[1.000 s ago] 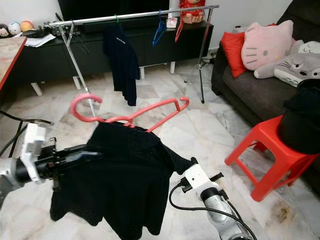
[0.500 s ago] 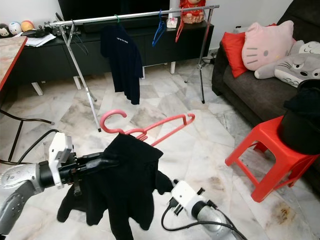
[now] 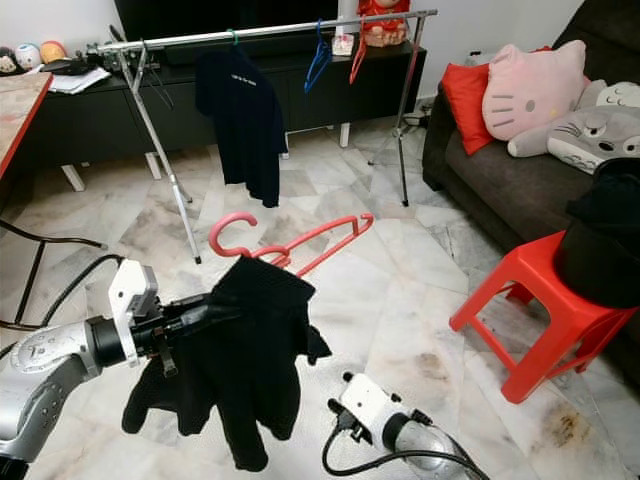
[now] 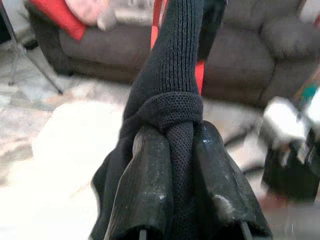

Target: Hang hanger

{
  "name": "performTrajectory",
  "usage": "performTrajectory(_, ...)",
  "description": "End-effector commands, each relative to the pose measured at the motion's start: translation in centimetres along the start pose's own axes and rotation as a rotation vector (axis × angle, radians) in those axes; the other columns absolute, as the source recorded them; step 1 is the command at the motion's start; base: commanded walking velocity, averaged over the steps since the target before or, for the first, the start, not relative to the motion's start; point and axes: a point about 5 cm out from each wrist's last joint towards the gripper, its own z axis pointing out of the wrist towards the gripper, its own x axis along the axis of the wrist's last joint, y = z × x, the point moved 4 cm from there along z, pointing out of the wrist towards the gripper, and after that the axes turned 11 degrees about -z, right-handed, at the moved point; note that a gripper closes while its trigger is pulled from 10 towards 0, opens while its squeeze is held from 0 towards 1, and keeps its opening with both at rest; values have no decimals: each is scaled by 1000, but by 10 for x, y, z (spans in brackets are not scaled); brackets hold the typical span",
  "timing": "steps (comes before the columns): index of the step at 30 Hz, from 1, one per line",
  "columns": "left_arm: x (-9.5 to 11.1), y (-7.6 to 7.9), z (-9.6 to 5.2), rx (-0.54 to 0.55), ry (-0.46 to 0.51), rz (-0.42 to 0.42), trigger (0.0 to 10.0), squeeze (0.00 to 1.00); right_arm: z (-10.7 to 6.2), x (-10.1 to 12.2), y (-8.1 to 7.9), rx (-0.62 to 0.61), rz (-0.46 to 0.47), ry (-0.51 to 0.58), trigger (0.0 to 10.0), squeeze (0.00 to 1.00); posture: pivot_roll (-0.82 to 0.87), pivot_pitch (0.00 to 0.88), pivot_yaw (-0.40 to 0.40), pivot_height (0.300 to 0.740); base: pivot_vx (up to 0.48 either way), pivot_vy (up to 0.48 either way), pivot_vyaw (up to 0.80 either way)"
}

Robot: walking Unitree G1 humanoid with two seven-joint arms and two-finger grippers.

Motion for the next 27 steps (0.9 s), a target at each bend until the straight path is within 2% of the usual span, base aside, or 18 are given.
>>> performTrajectory(1, -11, -3, -2, -6, -103, 77, 10000, 0, -8, 3, 12, 7, -52, 19, 10000, 882, -70, 0, -16, 740, 0, 0, 0)
performTrajectory(3, -20, -7, -3, 2, -166, 114, 10000, 0, -14, 9, 26, 0, -106, 37, 10000, 0, -71, 0, -16, 740, 0, 0, 0)
performTrajectory(8, -25, -7, -1, -3, -198, 133, 10000, 0, -25, 21, 47, -11, -161, 79, 10000, 0, -78, 0, -13, 740, 0, 0, 0)
performTrajectory(9, -28, -5, 1, -14, -211, 141, 10000, 0, -32, 32, 55, 0, -186, 116, 10000, 0, -80, 0, -13, 740, 0, 0, 0)
performTrajectory(11, -31, -3, 4, -27, -224, 146, 10000, 0, -40, 45, 61, 25, -221, 164, 10000, 0, -80, 0, -13, 740, 0, 0, 0)
performTrajectory(13, -32, -3, 4, -34, -230, 147, 10000, 0, -42, 49, 63, 26, -232, 178, 10000, 0, -80, 0, -13, 740, 0, 0, 0)
performTrajectory(15, -35, 2, 6, -68, -241, 146, 10000, 0, -50, 63, 72, 23, -285, 222, 10000, 0, -80, 0, -15, 740, 0, 0, 0)
performTrajectory(17, -34, 6, 7, -100, -249, 160, 10000, 0, -56, 76, 89, -66, -376, 253, 10000, 0, -77, 0, -18, 740, 0, 0, 0)
performTrajectory(18, -33, 6, 8, -103, -251, 164, 10000, 0, -56, 78, 93, -87, -392, 259, 10000, 0, -77, 0, -18, 740, 0, 0, 0)
performTrajectory(20, -30, 6, 8, -121, -259, 175, 10000, 0, -65, 97, 115, -212, -444, 311, 10000, 0, -81, 0, -23, 740, 0, 0, 0)
performTrajectory(21, -29, 5, 8, -124, -260, 177, 10000, 0, -67, 100, 119, -229, -452, 323, 10000, 0, -81, 0, -23, 740, 0, 0, 0)
performTrajectory(25, -29, 6, 9, -139, -269, 186, 10000, 0, -72, 105, 119, -202, -442, 344, 10000, 0, -80, 0, -22, 740, 0, 0, 0)
performTrajectory(27, -29, 10, 11, -167, -274, 187, 10000, 0, -73, 105, 110, -129, -445, 356, 10000, 0, -78, 0, -24, 740, 0, 0, 0)
